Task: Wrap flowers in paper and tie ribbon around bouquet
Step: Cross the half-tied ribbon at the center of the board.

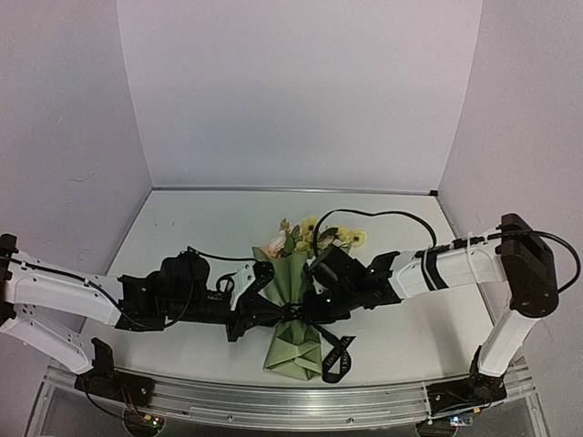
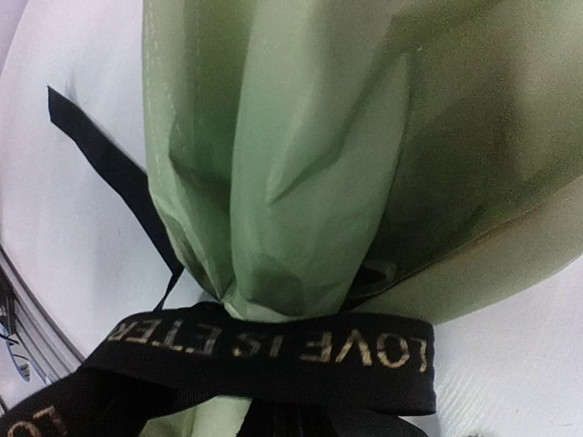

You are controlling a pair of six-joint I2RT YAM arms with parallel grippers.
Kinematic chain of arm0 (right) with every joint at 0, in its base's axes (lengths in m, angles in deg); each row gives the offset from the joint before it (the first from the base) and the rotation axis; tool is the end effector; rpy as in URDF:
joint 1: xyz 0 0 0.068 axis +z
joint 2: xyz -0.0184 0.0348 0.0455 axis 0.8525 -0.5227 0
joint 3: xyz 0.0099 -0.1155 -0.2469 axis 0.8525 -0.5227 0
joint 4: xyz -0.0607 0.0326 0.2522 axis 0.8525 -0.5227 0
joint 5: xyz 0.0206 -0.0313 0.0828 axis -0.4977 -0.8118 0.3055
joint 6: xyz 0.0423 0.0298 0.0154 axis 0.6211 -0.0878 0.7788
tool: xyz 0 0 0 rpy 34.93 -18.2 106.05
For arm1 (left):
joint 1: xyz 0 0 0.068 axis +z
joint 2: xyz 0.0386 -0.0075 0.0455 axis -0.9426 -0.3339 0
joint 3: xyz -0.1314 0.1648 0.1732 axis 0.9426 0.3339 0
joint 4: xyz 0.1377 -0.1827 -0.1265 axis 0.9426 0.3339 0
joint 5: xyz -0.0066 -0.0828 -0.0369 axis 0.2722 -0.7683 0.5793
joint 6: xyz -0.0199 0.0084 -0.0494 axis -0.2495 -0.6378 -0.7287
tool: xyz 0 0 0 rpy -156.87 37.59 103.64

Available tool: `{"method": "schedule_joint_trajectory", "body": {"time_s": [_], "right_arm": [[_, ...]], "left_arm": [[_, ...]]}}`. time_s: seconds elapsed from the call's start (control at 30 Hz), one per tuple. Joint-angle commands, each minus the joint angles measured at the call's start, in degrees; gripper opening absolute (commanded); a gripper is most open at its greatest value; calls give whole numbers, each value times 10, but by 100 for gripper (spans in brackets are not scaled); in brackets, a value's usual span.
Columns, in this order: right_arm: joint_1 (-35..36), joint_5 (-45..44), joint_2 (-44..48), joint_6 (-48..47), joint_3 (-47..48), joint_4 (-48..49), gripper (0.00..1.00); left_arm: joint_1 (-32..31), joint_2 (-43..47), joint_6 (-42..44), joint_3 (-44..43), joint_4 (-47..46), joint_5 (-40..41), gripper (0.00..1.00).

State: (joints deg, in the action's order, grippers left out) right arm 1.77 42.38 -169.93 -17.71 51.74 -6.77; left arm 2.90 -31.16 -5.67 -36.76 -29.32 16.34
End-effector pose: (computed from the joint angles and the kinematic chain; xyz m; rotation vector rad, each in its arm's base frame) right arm 0.1742 0.3139 0.1702 -0.5033 2.6627 0.8161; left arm 0.0975 -0.2532 0.2234 1.2280 1.6186 -0.9505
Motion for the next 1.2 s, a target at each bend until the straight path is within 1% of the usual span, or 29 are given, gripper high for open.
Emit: {"method": "schedule_joint_trajectory", "body": {"time_s": [0.0, 0.1, 0.2, 0.3, 0.37, 0.43, 0.47, 0.5, 0.63, 0.73, 0.8, 0.87, 0.93, 0.97, 1.03, 1.17], "right_arm": [[-10, -32, -4, 21, 6, 48, 0], [-14, -51, 1, 22, -12, 74, 0], [-16, -48, -2, 21, -17, 101, 0], [-16, -39, -8, 20, -15, 110, 0], [-16, -37, -9, 18, -20, 115, 0], [-16, -36, -8, 14, -27, 135, 0], [-16, -34, -8, 11, -31, 141, 0], [-16, -32, -7, 7, -34, 145, 0], [-16, -25, -5, -4, -46, 161, 0], [-16, -21, -4, -14, -50, 164, 0], [-16, -18, -3, -19, -52, 166, 0], [-16, -15, -3, -23, -53, 171, 0], [-16, -14, -3, -26, -53, 173, 0], [-16, -11, -4, -28, -53, 174, 0], [-16, -7, -4, -33, -54, 179, 0], [-15, 0, -5, -45, -61, 197, 0]], "left_arm": [[-13, 7, 2, -7, 35, -53, 0], [-29, -3, -1, -13, 47, -77, 0], [-43, -23, -4, -24, 57, -91, 0], [-56, -49, -6, -37, 58, -94, 0], [-62, -68, -8, -43, 52, -90, 2], [-67, -82, -11, -44, 41, -79, 5], [-67, -87, -13, -43, 35, -74, 9], [-68, -91, -15, -43, 28, -68, 16], [-74, -108, -14, -56, 23, -49, 32], [-79, -111, -9, -62, 24, -43, 37], [-79, -100, -11, -59, 20, -36, 39], [-79, -77, -19, -45, 3, -18, 39], [-78, -49, -25, -28, -16, 16, 42], [-75, -35, -30, -23, -20, 42, 42], [-52, -19, -54, -16, -20, 63, 43], [15, -14, -106, -18, -3, 75, 42]]}}
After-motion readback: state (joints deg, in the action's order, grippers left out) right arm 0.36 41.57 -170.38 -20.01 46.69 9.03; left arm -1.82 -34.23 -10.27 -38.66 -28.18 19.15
